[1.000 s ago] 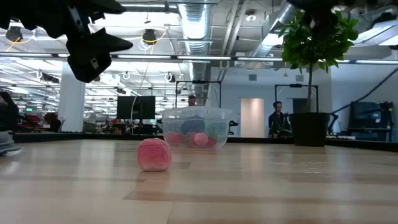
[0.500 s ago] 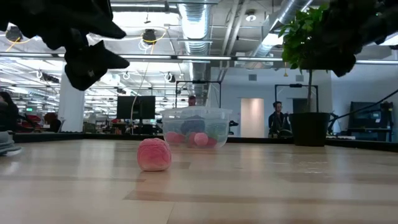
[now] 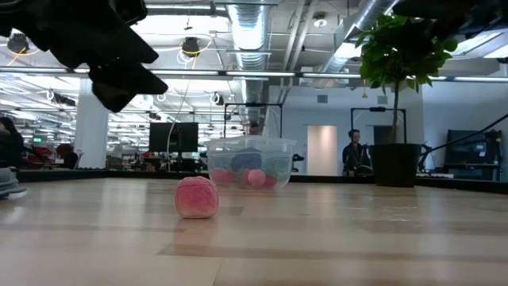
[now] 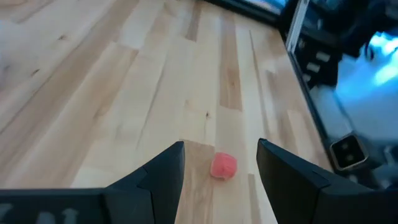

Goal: Pick and placing Produce into tupperware
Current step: Put the peach into the transparent container

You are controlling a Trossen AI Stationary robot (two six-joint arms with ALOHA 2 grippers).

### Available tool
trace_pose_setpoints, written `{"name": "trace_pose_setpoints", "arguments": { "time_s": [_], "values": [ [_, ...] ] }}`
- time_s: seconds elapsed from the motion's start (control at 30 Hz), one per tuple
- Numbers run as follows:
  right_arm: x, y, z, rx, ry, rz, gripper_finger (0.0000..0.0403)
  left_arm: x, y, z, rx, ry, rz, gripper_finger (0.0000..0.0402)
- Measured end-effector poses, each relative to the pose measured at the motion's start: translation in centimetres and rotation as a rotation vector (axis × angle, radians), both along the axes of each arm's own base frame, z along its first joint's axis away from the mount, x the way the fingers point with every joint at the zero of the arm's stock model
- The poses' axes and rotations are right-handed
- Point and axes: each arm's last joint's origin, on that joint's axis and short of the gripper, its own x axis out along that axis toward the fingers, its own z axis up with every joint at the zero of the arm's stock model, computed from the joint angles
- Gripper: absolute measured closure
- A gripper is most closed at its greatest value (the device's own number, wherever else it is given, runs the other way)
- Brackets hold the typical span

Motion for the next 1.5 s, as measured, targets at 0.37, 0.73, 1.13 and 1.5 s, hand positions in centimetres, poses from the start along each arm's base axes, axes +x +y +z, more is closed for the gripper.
{"name": "trace_pose_setpoints", "arguments": {
  "time_s": [0.37, 0.73, 1.13, 1.5],
  "values": [
    [-0.2, -2.4, 0.4, 0.057, -0.095, 0.066, 0.0117, 4.9, -2.9, -1.7, 0.183, 0.090, -0.113, 0.0212],
    [-0.7, -4.0, -3.1, 0.142, -0.188, 0.049, 0.0117, 5.3, -3.2, -1.8, 0.192, 0.126, -0.127, 0.0212],
    [-0.7, -4.0, -3.7, 0.133, -0.201, 0.027, 0.0117, 5.7, -3.6, -1.2, 0.272, 0.167, -0.178, 0.0212],
    [-0.7, -4.0, -3.8, 0.130, -0.198, 0.027, 0.0117, 6.1, -2.7, -1.4, 0.286, 0.191, -0.213, 0.0212]
  ]
}}
